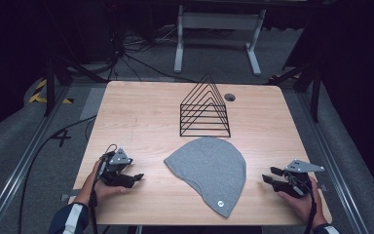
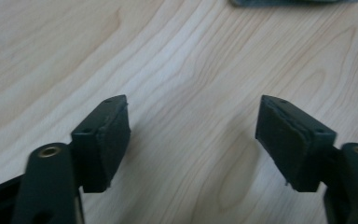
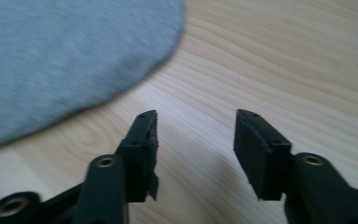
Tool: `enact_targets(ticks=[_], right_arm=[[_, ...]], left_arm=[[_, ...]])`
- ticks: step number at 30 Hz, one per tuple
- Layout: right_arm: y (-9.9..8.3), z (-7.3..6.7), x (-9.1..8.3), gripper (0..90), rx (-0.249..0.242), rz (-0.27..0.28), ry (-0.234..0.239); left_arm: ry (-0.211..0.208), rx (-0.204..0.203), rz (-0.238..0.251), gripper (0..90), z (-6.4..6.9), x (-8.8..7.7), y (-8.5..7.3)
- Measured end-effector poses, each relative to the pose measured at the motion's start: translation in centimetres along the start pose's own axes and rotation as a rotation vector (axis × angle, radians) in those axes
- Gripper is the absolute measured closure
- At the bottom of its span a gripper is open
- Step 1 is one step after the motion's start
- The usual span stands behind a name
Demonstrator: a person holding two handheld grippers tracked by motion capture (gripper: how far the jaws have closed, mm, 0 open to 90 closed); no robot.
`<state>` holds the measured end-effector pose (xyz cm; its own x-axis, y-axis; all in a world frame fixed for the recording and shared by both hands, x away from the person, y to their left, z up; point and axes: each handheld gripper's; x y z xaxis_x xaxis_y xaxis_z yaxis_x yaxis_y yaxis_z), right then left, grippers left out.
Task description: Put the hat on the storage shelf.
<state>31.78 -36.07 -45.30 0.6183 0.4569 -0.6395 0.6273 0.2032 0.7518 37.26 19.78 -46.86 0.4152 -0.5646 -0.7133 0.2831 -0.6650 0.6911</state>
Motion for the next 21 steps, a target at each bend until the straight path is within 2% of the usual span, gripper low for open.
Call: enact_targets(ticks=[2,4,5,7,9,11,13,15,18,21], right_arm=[[0.4,-1.3,0.1,62.4,-0.037,0.000,0.044],[0.6,-2.9,0.4,67.7,-0.076,-0.010,0.089],[0.7,-3.6,0.6,69.9,-0.083,-0.014,0.119],[1.0,-5.1,1.0,74.0,-0.121,-0.033,0.157],[1.2,-6.4,1.5,76.5,-0.150,-0.040,0.202],[1.3,-7.8,2.0,78.5,-0.165,-0.054,0.236],[1.1,-9.3,2.7,78.9,-0.211,-0.076,0.265],[1.1,-10.2,3.1,79.9,-0.236,-0.086,0.283],[1.0,-10.8,3.6,79.8,-0.238,-0.095,0.297],[0.8,-11.0,3.9,79.4,-0.249,-0.110,0.299]], left_arm=[[0.008,0.013,0.024,31.9,0.2,0.3,1.1],[-0.012,0.013,0.059,35.2,0.1,0.9,2.5],[-0.008,0.022,0.070,37.6,0.3,1.3,3.1],[-0.024,0.046,0.070,41.4,0.4,2.1,4.4],[-0.006,0.076,0.060,46.1,0.8,3.1,5.6],[-0.032,0.086,0.071,48.7,1.3,4.0,6.6],[-0.036,0.108,0.067,51.7,1.6,4.7,7.5],[-0.048,0.122,0.084,53.9,1.9,5.4,8.4],[-0.052,0.130,0.098,54.7,2.0,6.2,9.2],[-0.061,0.139,0.086,55.9,2.2,6.9,9.4]])
Point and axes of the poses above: each handheld gripper's, and its own axes: x roughly forward along the jaws, y roughly out of its top, z roughly to its right, and after that the axes turned 11 degrees about x, right-handed
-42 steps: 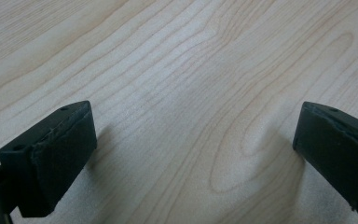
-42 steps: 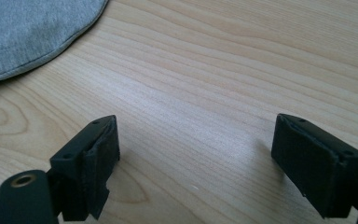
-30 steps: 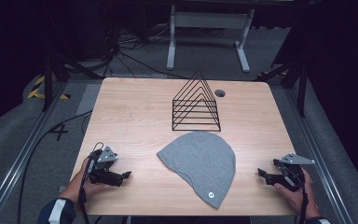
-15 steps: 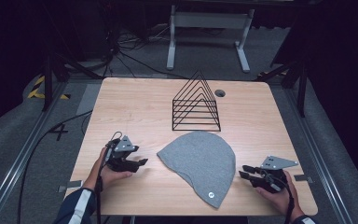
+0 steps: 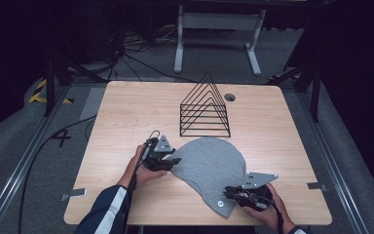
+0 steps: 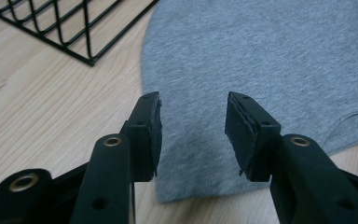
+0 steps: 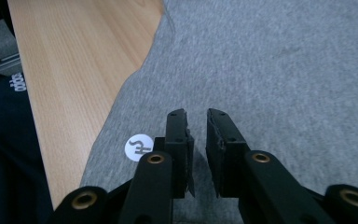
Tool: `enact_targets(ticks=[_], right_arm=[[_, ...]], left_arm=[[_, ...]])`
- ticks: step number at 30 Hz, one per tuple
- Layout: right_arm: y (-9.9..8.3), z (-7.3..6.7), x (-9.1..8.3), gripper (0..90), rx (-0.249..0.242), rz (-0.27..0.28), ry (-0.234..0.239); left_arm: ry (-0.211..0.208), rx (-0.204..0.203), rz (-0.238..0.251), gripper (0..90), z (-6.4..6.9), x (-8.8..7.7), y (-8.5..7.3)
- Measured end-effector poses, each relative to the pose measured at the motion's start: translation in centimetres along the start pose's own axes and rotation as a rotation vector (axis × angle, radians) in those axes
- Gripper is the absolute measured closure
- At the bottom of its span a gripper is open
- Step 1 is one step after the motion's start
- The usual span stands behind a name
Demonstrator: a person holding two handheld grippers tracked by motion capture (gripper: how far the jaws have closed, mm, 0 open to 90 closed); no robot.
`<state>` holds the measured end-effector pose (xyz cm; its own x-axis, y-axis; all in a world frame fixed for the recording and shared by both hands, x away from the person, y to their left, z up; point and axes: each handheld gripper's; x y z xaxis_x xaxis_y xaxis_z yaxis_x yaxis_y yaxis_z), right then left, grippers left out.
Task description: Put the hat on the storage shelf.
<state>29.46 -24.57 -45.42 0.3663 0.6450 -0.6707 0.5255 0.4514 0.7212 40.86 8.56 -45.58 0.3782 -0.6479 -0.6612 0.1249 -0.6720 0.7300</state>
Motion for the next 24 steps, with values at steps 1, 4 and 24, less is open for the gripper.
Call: enact_targets(ticks=[1,4,24], right_arm=[[-0.1,-0.1,0.1,79.1,-0.006,-0.005,-0.005],[-0.3,0.0,0.2,76.6,-0.011,-0.023,-0.020],[-1.0,2.1,-1.1,75.1,0.010,-0.051,-0.135]], left_arm=[[-0.001,0.005,-0.009,56.0,0.1,0.2,0.0],[-0.010,0.029,-0.052,55.3,0.3,0.6,-0.4],[-0.074,0.004,-0.074,57.4,4.6,-1.7,-2.0]])
Point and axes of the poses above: each handheld gripper's, and its own axes: x roughly forward along the jaws, y roughly out of its top, z roughly to its right, and after that the axes turned 11 degrees about x, right-handed
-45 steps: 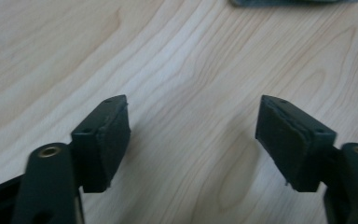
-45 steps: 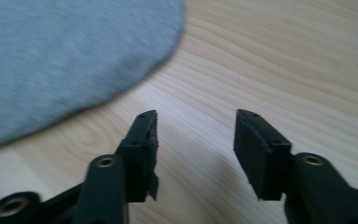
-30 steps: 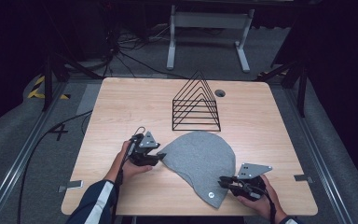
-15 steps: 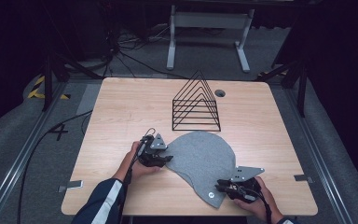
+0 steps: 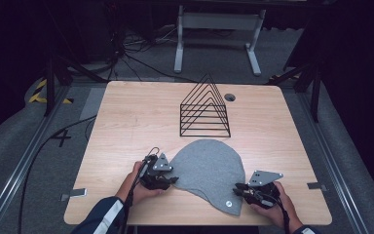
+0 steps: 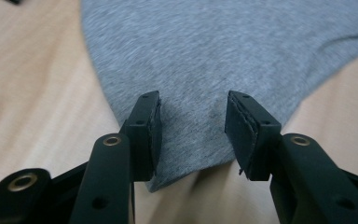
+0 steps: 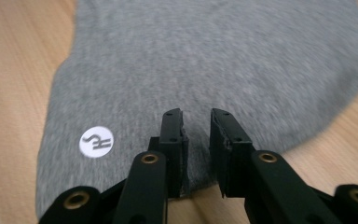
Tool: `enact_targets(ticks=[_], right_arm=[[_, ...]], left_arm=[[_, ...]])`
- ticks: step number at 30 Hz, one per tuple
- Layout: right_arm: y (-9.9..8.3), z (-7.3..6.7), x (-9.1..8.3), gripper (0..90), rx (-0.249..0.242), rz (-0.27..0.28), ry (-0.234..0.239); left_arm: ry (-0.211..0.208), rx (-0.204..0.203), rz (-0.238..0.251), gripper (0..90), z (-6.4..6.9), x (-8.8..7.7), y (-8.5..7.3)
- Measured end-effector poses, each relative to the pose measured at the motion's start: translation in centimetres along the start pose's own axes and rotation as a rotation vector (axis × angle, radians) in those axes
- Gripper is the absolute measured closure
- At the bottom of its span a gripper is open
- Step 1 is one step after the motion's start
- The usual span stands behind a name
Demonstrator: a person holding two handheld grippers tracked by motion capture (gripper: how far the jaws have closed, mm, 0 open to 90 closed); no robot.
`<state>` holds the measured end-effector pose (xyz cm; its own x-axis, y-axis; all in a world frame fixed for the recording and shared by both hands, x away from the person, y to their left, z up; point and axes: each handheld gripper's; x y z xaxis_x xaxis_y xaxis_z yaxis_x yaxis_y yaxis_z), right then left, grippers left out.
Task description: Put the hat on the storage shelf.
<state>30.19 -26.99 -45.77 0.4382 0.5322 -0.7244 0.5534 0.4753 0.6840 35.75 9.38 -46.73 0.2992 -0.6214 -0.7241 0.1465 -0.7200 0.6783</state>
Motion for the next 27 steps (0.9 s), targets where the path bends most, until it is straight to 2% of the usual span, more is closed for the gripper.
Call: enact_targets(ticks=[3,6,8,9,13,15,17,20,21,22,23,24,25,27], right_arm=[[0.0,0.3,0.0,74.4,0.014,0.000,-0.010],[0.3,0.9,0.1,73.4,0.030,0.000,-0.029],[0.5,1.2,0.2,73.5,0.035,-0.004,-0.039],[0.6,1.4,0.2,73.4,0.041,-0.006,-0.044],[0.9,1.9,0.2,69.2,0.049,-0.009,-0.046],[1.3,2.1,-0.1,66.5,0.052,-0.004,-0.065],[1.9,2.7,-0.5,63.1,0.071,0.019,-0.066],[3.0,3.7,-0.4,53.9,0.116,0.035,-0.082],[3.5,4.1,0.0,48.7,0.131,0.028,-0.077],[4.0,4.4,0.6,43.9,0.143,0.012,-0.086],[4.4,4.6,1.2,39.5,0.150,-0.001,-0.088],[4.4,4.6,1.2,39.5,0.150,-0.001,-0.088],[4.7,4.7,1.8,35.4,0.163,-0.012,-0.085],[5.4,4.8,3.1,28.8,0.175,-0.038,-0.114]], left_arm=[[-0.030,0.009,-0.017,59.9,1.5,-0.7,-0.2],[-0.049,-0.006,-0.016,60.6,2.8,-1.2,-0.5],[-0.055,-0.012,-0.006,60.6,3.3,-1.4,-0.6],[-0.059,0.010,-0.019,60.6,3.5,-1.6,-0.7],[-0.055,0.029,-0.031,60.1,3.8,-1.9,-0.6],[-0.030,0.033,-0.013,56.2,3.3,-2.1,-0.4],[0.007,0.000,0.018,50.9,2.1,-2.4,0.0],[0.049,-0.078,0.037,38.6,0.0,-2.1,0.5],[0.049,-0.078,0.037,35.1,0.0,-2.1,0.5],[0.081,-0.090,0.020,32.2,-1.5,-1.3,0.9],[0.086,-0.094,0.019,31.1,-2.1,-0.9,1.1],[0.086,-0.094,0.019,29.4,-2.1,-0.9,1.1],[0.074,-0.101,0.013,29.4,-2.9,-0.4,1.3],[0.062,-0.131,-0.002,24.6,-4.1,0.5,1.7]])
Point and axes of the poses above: each handheld gripper's, and its own axes: x roughly forward along the jaws, y roughly out of its top, z roughly to its right, and after that the axes turned 11 degrees about x, right-handed
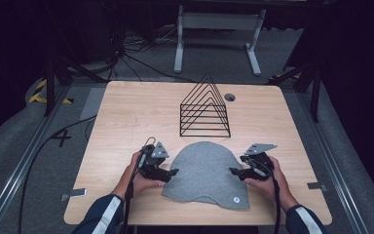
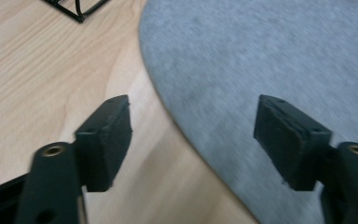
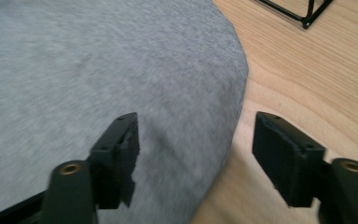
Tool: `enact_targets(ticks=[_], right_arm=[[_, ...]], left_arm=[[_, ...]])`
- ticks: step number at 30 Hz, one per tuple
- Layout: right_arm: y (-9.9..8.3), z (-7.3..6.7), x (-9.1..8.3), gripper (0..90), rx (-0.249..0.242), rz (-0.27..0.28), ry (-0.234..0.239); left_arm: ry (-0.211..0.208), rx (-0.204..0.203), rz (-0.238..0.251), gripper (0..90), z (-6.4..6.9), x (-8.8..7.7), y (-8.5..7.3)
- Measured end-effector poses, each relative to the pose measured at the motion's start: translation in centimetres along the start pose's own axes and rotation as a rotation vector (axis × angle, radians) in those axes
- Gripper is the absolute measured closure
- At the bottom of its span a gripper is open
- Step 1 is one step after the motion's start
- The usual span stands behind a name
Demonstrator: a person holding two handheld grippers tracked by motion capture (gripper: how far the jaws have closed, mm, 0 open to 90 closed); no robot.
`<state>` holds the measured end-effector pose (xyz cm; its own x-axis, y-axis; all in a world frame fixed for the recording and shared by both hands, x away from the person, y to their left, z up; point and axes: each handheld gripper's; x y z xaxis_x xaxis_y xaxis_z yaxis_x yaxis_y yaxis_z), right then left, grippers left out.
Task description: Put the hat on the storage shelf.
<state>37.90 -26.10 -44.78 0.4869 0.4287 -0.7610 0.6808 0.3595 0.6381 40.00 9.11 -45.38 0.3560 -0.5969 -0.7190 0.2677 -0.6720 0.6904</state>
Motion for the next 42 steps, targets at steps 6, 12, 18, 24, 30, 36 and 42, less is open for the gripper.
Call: enact_targets(ticks=[6,12,18,24,30,36,42], right_arm=[[0.9,-0.7,2.0,20.1,0.015,-0.018,-0.008],[1.0,-1.3,2.3,17.1,-0.001,-0.023,-0.015],[0.8,-1.6,2.1,20.3,-0.013,-0.034,-0.005],[0.8,-1.9,1.8,32.2,-0.051,-0.043,0.026],[0.6,-2.4,1.5,55.4,-0.076,-0.034,0.063],[0.5,-2.4,1.5,74.8,-0.077,-0.032,0.119],[0.4,-2.2,1.4,81.9,-0.073,-0.031,0.139]], left_arm=[[-0.026,-0.054,-0.037,17.8,-1.9,2.4,0.5],[-0.004,0.007,-0.062,13.7,-0.5,2.9,0.9],[-0.041,0.053,-0.096,15.6,1.4,3.0,1.7],[-0.059,0.080,-0.116,26.5,2.1,2.7,2.2],[-0.096,0.100,-0.106,46.9,2.1,2.4,2.3],[-0.123,0.098,-0.082,70.8,2.0,2.4,2.2],[-0.140,0.139,-0.098,81.6,2.3,2.3,2.4]])
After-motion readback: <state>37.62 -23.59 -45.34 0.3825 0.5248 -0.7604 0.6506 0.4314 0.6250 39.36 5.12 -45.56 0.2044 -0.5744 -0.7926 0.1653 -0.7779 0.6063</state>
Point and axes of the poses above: each handheld gripper's, and its own axes: x roughly forward along the jaws, y roughly out of its top, z roughly to its right, and after that the axes turned 11 degrees about x, right-handed
